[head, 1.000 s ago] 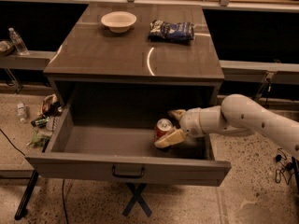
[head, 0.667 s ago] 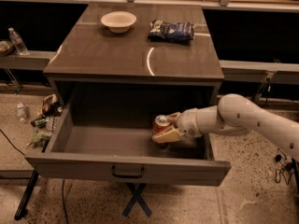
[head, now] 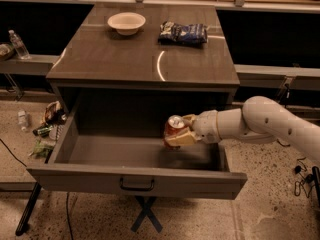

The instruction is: Pick coke can from top drawer and place on counter

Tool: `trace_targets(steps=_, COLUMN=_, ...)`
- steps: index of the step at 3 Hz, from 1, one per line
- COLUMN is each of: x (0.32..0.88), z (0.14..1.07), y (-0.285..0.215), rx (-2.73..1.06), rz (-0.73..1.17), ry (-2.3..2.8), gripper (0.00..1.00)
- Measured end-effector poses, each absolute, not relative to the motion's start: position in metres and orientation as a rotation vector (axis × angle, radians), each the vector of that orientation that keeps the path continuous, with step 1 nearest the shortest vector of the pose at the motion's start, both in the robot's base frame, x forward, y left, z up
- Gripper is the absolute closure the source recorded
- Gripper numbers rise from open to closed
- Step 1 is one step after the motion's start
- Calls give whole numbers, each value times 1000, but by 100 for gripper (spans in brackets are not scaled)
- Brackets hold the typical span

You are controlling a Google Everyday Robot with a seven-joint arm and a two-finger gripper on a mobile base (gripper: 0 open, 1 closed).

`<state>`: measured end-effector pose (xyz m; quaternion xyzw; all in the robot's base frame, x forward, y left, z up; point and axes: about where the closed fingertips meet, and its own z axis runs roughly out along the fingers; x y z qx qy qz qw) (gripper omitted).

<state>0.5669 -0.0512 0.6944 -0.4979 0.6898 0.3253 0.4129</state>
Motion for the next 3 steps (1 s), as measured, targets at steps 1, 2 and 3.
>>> trace_targets(steps=1, x=556, z=754, y=-63, rx=-1260, rz=785, ry=1690, gripper=100)
trace_targets(steps=2, x=555, z=850, y=-68, rx=-1292, rz=755, ry=1675, gripper=100)
trace_targets(steps=3, x=570, z=903, y=-64, rx=-1313, rz=755, ry=1669, gripper=100)
